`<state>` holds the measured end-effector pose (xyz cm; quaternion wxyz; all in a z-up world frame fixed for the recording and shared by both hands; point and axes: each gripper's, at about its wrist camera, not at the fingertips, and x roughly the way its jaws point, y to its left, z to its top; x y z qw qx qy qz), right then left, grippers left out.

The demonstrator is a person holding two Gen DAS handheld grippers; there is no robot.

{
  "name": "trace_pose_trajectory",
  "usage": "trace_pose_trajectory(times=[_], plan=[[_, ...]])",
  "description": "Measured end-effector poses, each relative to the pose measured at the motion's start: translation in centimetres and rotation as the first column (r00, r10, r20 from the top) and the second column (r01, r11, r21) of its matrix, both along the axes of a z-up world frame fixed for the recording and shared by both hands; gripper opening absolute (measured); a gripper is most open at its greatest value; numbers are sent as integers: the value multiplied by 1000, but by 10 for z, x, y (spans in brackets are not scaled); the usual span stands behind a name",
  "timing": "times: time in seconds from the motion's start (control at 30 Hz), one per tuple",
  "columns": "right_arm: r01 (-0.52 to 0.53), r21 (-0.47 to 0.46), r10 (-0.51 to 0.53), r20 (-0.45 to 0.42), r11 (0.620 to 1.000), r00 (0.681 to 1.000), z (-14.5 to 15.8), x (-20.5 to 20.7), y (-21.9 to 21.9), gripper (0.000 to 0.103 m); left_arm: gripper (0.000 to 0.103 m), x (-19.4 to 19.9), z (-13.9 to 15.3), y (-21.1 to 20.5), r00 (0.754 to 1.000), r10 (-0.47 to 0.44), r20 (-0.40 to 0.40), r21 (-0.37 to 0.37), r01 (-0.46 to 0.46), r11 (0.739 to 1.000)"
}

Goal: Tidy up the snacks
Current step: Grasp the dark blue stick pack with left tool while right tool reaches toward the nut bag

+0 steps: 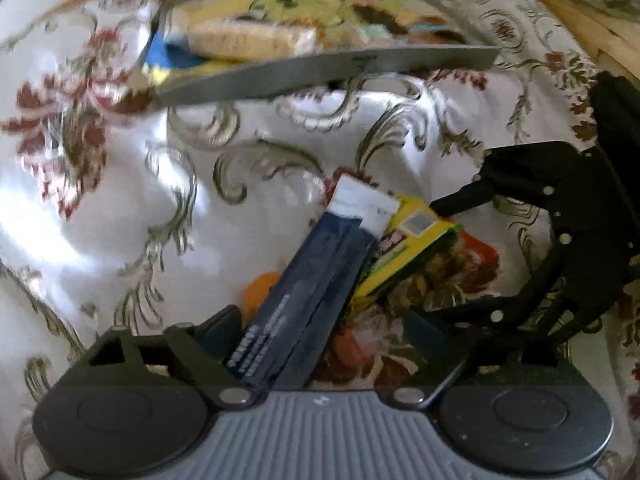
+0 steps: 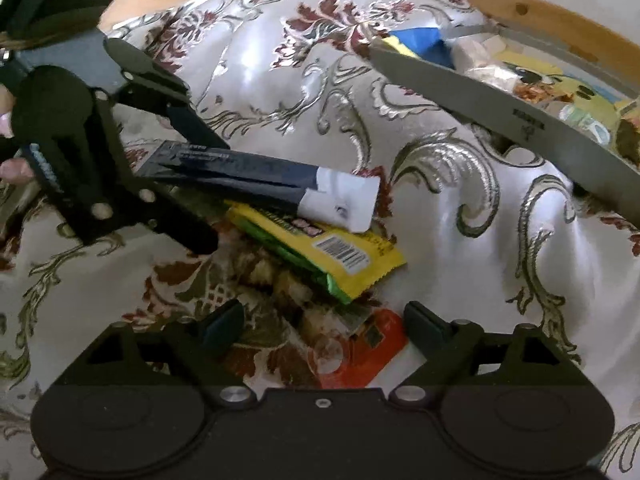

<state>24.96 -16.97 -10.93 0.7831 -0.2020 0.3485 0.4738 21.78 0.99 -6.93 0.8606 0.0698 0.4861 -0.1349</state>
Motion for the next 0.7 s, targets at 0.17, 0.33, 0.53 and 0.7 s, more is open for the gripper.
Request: trace_pose_trajectory(times=[0.17,0.33,0.53,0.7], plan=[[-38,-24,37,-30,999,999,8,-3,-3,81,63,-3,-2,9,996,79,-43,-51,-81,995],[-33,-44,31,-33,998,999,17,-10,-6,72,53,-11,-1,21,980,168,-107,-142,-183,973],[-10,-60,9,-26,998,1000,23,-34,-12,66,44,-27,-4,16,957,246,-154,-190,-273,943],[-48,-61,46,-43,997,998,31,-61,-14,66,44,-45,-5,2,953,262,-153,-197,-289,937]])
